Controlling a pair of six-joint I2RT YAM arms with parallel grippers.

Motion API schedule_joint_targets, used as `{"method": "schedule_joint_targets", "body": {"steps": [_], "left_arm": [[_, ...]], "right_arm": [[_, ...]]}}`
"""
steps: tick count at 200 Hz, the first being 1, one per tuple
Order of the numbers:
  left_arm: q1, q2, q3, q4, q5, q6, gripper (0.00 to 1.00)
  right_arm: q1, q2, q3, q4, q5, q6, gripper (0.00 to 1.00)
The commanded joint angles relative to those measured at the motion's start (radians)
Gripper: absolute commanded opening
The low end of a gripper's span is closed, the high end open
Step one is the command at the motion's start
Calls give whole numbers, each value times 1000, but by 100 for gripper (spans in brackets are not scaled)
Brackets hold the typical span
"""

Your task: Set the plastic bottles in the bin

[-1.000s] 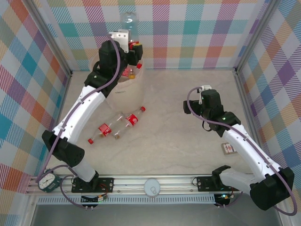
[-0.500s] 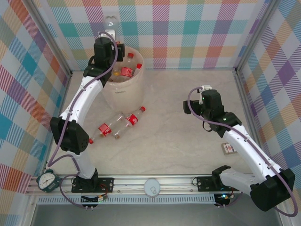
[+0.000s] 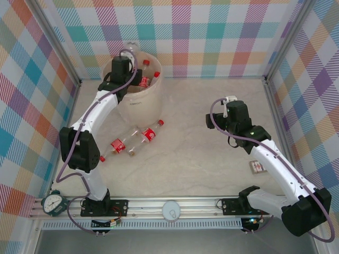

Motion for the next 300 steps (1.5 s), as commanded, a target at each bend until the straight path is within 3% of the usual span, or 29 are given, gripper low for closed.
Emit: {"method": "schedule_joint_targets", "body": {"steps": [1,35,70,90,147,204,246,300], "left_arm": [[12,-72,-15,-11,47,8,69],[29,-87,33,-71,116,-23,93],[57,-102,79,-49,223,-95,96],[66,-90,107,-44,234,-132,91],[69,-21,132,-56,206,-175,67],[69,-59,-36,6,229,-188,48],[68,-116,-207,41,222,-212,41],[68,-56,-202,61,266,-255,41]], "right_arm": [[-7,-6,-8,9,-8,-7,99],[-7,-2,-10,10,-11,-4,99],[-7,5,-11,9,-17,-4,99],[-7,7,-13,11,-22,-2,99],[-6,7,-14,4,-24,-11,99],[-7,9,-27,17,-40,-11,99],[-7,24,-25,28,-59,-1,99],[-7,37,-10,32,-65,-7,99]]}}
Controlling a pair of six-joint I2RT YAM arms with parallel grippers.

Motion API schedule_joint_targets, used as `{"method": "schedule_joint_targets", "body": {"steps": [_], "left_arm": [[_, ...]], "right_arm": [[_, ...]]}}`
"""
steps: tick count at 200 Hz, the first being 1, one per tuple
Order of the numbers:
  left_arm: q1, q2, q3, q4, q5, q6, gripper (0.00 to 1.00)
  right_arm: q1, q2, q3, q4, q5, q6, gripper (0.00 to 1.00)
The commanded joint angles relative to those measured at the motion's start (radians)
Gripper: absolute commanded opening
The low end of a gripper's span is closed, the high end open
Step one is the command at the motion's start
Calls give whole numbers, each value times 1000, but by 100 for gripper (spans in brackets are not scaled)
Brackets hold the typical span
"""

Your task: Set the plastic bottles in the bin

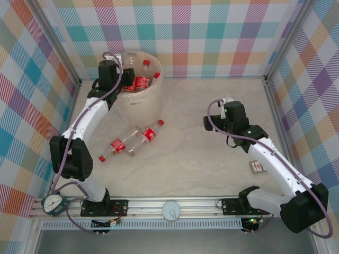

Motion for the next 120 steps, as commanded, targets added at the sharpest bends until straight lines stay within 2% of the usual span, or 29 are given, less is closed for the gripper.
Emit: {"method": "schedule_joint_targets", "body": {"steps": [1,77,120], "left_arm": [[-2,67,-23,-97,66,-48,41],[-11,206,157,-132,175,-45,49],[-11,189,285,-235,186,20,65]], "right_arm": [[-7,3,6,29,-13,-3,99],[-7,-21,0,95,-77,-29,99],[-6,-33,-9,107,-105,-60,99]]}}
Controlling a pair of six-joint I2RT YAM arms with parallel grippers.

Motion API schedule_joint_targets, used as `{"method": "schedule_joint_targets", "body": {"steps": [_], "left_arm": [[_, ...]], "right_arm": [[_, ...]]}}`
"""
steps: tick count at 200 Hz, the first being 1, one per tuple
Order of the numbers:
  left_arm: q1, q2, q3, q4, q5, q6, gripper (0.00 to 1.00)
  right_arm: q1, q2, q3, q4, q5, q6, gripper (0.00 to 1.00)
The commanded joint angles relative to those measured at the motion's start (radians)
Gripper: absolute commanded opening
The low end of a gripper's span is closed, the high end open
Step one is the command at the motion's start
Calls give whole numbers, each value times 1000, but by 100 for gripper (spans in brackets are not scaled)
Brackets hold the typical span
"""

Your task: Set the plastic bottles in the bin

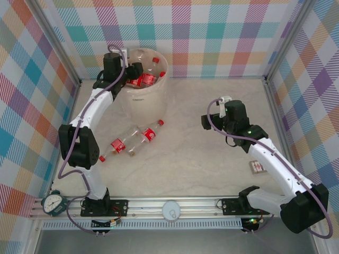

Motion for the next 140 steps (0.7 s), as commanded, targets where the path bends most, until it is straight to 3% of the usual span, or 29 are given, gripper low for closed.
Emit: {"method": "schedule_joint_targets", "body": {"steps": [1,50,98,140], "left_arm": [[-11,13,64,-174,65,39,65],[-6,-100,123,-208,40,136,100],[-3,-284,160,-412,-31,181,100],[-5,-563,-34,-614,-132,95,99]], "right_arm": [[-7,-29,-10,55,-43,-32,99],[-7,-43,0,57,-96,-62,99],[-7,-12,13,68,-94,-112,99],[-7,22,38,82,-82,-134,99]]}}
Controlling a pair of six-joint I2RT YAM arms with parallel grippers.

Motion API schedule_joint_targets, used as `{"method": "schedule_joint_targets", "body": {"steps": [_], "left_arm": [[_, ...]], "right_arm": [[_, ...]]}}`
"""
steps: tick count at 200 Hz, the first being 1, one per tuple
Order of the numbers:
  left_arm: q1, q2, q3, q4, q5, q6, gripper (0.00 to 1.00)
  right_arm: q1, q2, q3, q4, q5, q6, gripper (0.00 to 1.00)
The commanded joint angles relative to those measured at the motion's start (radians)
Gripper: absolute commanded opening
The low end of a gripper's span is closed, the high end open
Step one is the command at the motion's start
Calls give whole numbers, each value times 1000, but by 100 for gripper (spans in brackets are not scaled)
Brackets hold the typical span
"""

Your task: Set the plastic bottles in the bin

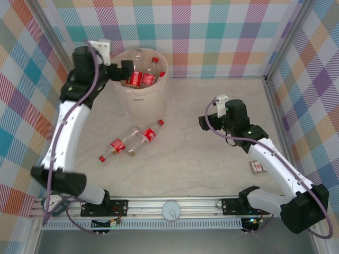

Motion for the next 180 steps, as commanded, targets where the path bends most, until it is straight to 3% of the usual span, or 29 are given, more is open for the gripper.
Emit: {"method": "schedule_joint_targets", "body": {"steps": [1,39,61,93,129,180], "left_arm": [[-3,-155,-111,-192,-77,-46,99],[-5,-408,-339,-339,-182,-133,96],[-13,-451,-423,-422,-155,-193,94],[-113,-513,-639,-345,-91,-307,90],[-336,-439,-800,-182,-226,-392,86],[-400,-236,-901,106,-231,-407,79]], "right_arm": [[-7,19,39,37,-3,-30,99],[-7,43,41,48,15,-27,99],[-7,57,42,57,12,-13,99],[-6,59,41,61,22,25,99],[-7,49,36,41,34,39,99],[-7,4,29,5,55,39,99]]}}
